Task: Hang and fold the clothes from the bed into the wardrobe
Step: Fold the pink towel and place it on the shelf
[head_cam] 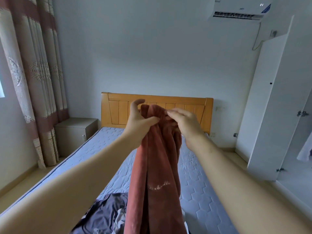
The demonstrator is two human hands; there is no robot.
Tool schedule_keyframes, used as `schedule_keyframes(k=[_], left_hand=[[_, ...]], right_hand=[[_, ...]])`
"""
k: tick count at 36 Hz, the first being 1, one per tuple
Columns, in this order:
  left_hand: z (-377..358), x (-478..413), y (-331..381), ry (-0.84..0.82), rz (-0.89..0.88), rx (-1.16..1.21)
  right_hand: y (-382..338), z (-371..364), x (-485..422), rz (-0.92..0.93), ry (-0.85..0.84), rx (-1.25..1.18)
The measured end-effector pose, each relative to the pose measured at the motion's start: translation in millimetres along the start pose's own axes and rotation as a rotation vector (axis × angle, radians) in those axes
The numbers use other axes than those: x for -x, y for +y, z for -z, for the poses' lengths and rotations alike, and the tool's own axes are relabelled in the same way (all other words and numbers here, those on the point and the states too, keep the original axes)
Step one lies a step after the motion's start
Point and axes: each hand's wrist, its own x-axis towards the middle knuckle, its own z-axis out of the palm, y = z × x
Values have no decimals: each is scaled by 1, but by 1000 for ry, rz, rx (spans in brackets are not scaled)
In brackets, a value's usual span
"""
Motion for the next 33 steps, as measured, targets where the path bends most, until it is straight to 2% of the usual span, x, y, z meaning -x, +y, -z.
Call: schedule_keyframes(k=[2, 4, 8, 12, 14, 18, 21, 23, 25, 27, 29, 33], left_hand=[[3, -5, 7, -14, 66, 93], [7, -9, 15, -20, 99, 182], [12, -17, 33, -26, 116, 315], [20, -24, 43, -67, 76, 290], [24, -25, 44, -94, 75, 247], [30, -26, 41, -119, 109, 109], [29, -26, 36, -100, 177, -235], [23, -21, 36, -168, 266, -386], [17, -18, 36, -261, 325, -337], [15, -21, 37, -243, 312, -214], [14, -28, 38, -196, 270, -86], [4, -34, 41, -270, 230, 19]], right_hand=[[1, 3, -3, 95, 120, 103], [3, 9, -4, 123, 122, 177], [4, 20, -4, 27, -22, 87], [7, 25, -3, -92, -203, 2], [3, 22, -3, -69, -164, -25], [-10, 22, -9, 45, 82, -69], [-20, 20, -11, 79, 154, -272], [-25, 16, -9, 86, 138, -413], [-27, 12, -6, 85, 91, -448], [-25, 13, 0, 54, 32, -413], [-21, 20, 6, -31, -25, -383], [-21, 32, 16, -214, -66, -224]])
